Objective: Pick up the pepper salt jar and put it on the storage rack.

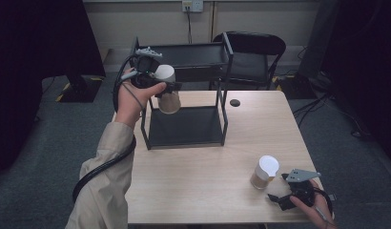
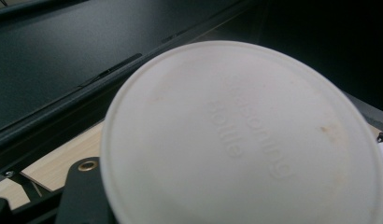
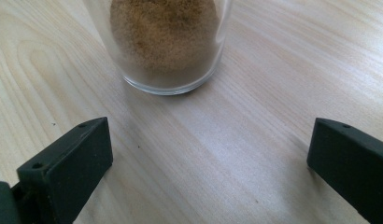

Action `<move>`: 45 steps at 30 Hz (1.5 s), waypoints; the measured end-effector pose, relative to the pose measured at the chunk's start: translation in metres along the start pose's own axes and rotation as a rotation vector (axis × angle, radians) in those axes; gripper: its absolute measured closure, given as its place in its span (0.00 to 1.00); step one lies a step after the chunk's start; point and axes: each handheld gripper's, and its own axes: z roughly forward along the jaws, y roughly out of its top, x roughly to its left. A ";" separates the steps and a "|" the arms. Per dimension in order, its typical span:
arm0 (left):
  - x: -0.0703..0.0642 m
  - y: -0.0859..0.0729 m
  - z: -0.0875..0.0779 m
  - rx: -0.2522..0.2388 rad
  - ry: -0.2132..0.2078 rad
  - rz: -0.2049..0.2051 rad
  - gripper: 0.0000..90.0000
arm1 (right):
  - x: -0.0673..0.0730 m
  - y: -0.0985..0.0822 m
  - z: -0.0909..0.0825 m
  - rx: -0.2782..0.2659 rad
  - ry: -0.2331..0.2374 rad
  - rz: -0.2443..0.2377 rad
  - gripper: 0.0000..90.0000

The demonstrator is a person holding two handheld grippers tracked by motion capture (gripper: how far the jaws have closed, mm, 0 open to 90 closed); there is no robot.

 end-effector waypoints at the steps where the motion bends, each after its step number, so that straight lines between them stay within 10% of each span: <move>1: 0.000 0.001 -0.001 -0.001 0.001 0.001 0.38 | 0.000 0.000 0.000 0.000 0.000 0.000 0.00; 45: 0.024 0.068 -0.041 -0.043 0.014 -0.037 0.38 | 0.000 0.000 0.000 0.000 0.001 -0.001 0.00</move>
